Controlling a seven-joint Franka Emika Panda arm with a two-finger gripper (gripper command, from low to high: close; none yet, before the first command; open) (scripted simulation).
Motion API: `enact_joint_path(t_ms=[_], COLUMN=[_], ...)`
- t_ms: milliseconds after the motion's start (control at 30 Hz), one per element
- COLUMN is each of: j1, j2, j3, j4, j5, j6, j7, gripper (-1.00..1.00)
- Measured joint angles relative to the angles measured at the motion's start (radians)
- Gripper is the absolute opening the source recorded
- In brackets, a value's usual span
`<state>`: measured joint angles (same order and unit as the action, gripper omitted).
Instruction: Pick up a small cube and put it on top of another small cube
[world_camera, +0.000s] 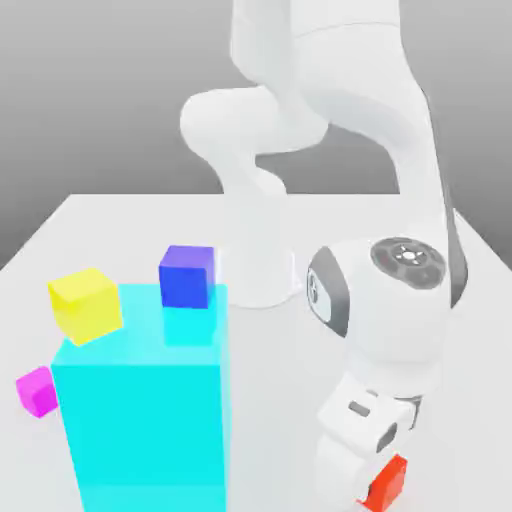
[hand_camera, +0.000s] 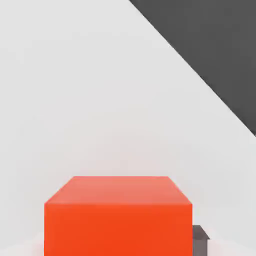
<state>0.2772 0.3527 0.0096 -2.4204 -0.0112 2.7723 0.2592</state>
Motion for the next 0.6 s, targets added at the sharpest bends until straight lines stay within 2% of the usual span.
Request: enact_joint_path(t_ms=[100, 267, 600], j1=[-0.011, -0.068, -0.243], j2=[-0.105, -0.280, -0.636], j3=[-0.005, -0.058, -0.093], j4=[-0.016, -0.027, -0.047], j5=[0.024, 0.079, 0.038], j6=[-0.089, -0.256, -0.588], j7=[0.021, 0.177, 0.623], gripper=[-1.00, -1.00, -1.00])
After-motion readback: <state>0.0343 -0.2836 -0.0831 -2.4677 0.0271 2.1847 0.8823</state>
